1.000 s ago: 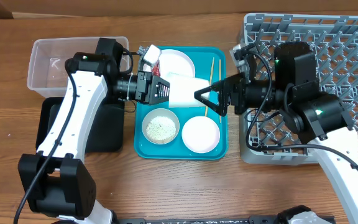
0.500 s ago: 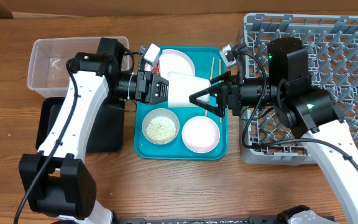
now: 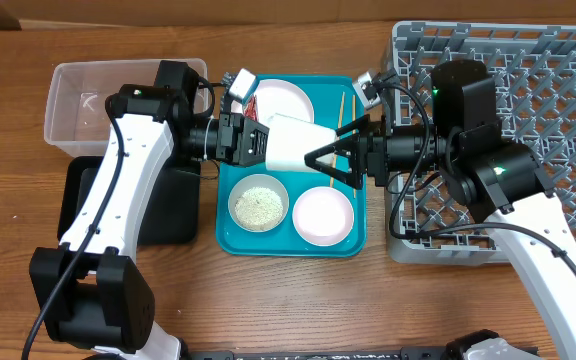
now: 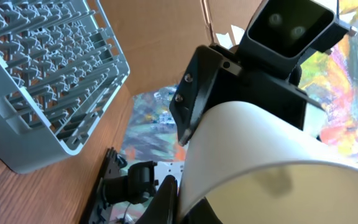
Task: Sort waste into correct bins and load items into the dishwasher
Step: 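Grasp the cup with the right gripper and release the left gripper, then place the cup upside down in the dish rack with the right gripper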
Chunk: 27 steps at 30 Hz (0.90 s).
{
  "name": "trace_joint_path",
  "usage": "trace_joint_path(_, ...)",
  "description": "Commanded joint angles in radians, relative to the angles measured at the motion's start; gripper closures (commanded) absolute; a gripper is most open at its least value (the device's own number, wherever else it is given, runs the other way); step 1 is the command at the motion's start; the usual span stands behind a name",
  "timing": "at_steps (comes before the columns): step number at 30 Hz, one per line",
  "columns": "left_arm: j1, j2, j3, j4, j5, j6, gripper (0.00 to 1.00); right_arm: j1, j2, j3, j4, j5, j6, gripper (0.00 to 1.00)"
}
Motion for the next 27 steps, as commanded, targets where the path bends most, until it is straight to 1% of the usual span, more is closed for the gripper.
trace_joint_path(1, -0.034, -0.013, 0.008, 0.023, 0.005, 0.043, 0.96, 0.051, -0.006, 0.022, 0.039, -0.040, -0.002, 0.27)
trace_joint_path(4, -0.044, -0.013, 0.008, 0.027, 0.005, 0.043, 0.96, 0.067, -0.006, 0.022, 0.052, -0.038, -0.002, 0.29)
trace_joint_path(7, -0.046, -0.013, 0.008, 0.027, 0.005, 0.043, 0.96, 0.067, -0.006, 0.022, 0.045, -0.038, -0.002, 0.38)
trace_joint_path(9, -0.046, -0.013, 0.008, 0.027, 0.005, 0.043, 0.95, 0.067, -0.006, 0.022, 0.040, -0.027, -0.002, 0.39)
trace_joint_path(10, -0.046, -0.013, 0.008, 0.027, 0.005, 0.043, 0.82, 0.067, -0.007, 0.022, 0.038, -0.022, -0.002, 0.39)
trace_joint_path(11, -0.046, -0.013, 0.008, 0.027, 0.004, 0.040, 0.54, 0.063, -0.008, 0.022, 0.037, -0.019, -0.002, 0.39)
trace_joint_path(12, -0.046, -0.013, 0.008, 0.026, 0.001, 0.040, 0.43, 0.056, -0.010, 0.022, 0.034, -0.019, -0.002, 0.39)
trace_joint_path(13, -0.046, -0.013, 0.008, 0.026, -0.003, 0.039, 0.09, 0.048, -0.013, 0.022, 0.033, -0.020, -0.002, 0.39)
trace_joint_path(14, -0.046, -0.013, 0.008, 0.026, -0.009, 0.039, 0.00, 0.035, -0.016, 0.022, 0.028, -0.020, -0.002, 0.39)
trace_joint_path(16, -0.045, -0.013, 0.008, 0.026, -0.032, 0.021, 0.00, 0.001, -0.030, 0.022, 0.011, -0.020, -0.002, 0.39)
trace_joint_path(17, -0.045, -0.013, 0.008, 0.026, -0.066, 0.001, 0.00, -0.051, -0.053, 0.022, -0.025, -0.009, -0.002, 0.39)
trace_joint_path(19, -0.045, -0.013, 0.008, 0.026, -0.087, -0.010, 0.00, -0.113, -0.081, 0.022, -0.080, 0.031, -0.002, 0.39)
trace_joint_path(20, -0.045, -0.013, 0.008, 0.027, -0.097, -0.010, 0.00, -0.174, -0.110, 0.022, -0.154, 0.104, -0.002, 0.39)
trace_joint_path(23, -0.045, -0.013, 0.008, 0.027, -0.097, -0.010, 0.00, -0.269, -0.161, 0.022, -0.300, 0.278, -0.002, 0.39)
trace_joint_path(24, -0.045, -0.013, 0.008, 0.027, -0.099, -0.010, 0.00, -0.325, -0.193, 0.022, -0.394, 0.414, 0.013, 0.39)
trace_joint_path(27, -0.045, -0.013, 0.008, 0.027, -0.119, -0.010, 0.00, -0.395, -0.232, 0.022, -0.526, 0.669, 0.107, 0.39)
